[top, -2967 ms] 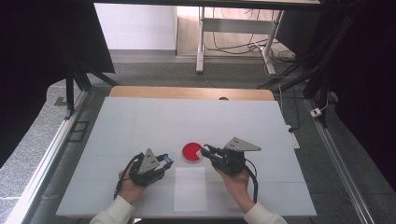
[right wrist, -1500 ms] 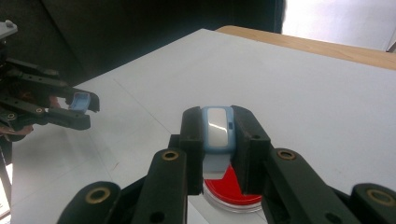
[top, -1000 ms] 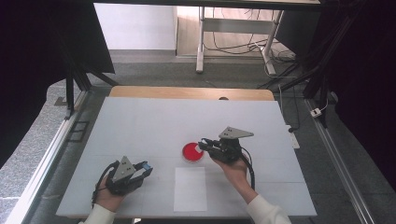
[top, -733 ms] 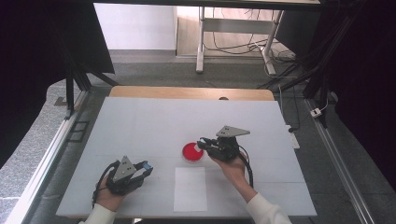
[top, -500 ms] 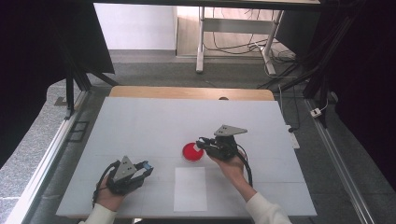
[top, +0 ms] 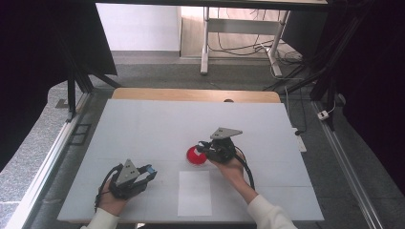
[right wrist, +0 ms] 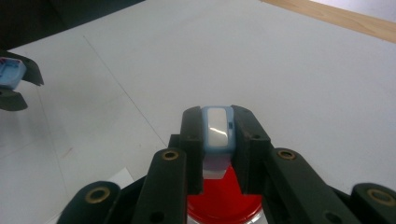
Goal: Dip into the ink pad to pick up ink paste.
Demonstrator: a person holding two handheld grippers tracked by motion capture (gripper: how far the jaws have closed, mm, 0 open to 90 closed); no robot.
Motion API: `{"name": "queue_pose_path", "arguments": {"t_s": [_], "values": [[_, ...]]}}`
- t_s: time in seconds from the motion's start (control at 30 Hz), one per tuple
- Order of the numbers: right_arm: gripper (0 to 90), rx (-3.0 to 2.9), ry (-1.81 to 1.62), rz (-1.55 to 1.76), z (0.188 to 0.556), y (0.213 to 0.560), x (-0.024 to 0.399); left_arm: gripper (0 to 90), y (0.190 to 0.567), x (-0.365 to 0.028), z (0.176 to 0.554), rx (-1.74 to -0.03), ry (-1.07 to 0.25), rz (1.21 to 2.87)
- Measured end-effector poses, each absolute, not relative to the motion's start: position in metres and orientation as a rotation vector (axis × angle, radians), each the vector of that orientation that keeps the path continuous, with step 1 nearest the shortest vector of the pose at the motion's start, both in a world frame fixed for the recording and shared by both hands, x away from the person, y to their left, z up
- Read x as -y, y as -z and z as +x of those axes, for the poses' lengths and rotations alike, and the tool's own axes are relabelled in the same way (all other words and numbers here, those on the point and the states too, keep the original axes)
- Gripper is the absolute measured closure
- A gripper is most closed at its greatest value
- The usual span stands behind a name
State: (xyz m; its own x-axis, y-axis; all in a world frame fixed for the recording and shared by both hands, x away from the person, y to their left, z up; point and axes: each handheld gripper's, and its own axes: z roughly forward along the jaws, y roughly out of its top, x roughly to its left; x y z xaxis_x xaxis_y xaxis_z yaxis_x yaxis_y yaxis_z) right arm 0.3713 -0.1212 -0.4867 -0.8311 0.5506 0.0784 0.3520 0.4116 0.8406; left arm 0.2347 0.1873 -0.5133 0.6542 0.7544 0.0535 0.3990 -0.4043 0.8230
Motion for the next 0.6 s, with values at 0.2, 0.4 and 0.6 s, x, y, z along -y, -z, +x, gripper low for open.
{"name": "queue_pose_path", "arguments": {"t_s": [0.2, 0.4, 0.6], "values": [[74.9, -2.474, -1.322, 0.781, 0.375, 0.492, 0.117, 66.3, 0.513, -0.186, 0.235, -0.893, -0.538, 2.036], [75.0, -2.491, -1.279, 0.776, 0.378, 0.497, 0.113, 66.2, 0.514, -0.187, 0.235, -0.891, -0.536, 2.034], [74.9, -2.503, -1.243, 0.771, 0.379, 0.5, 0.108, 66.3, 0.514, -0.186, 0.234, -0.89, -0.539, 2.035]]}}
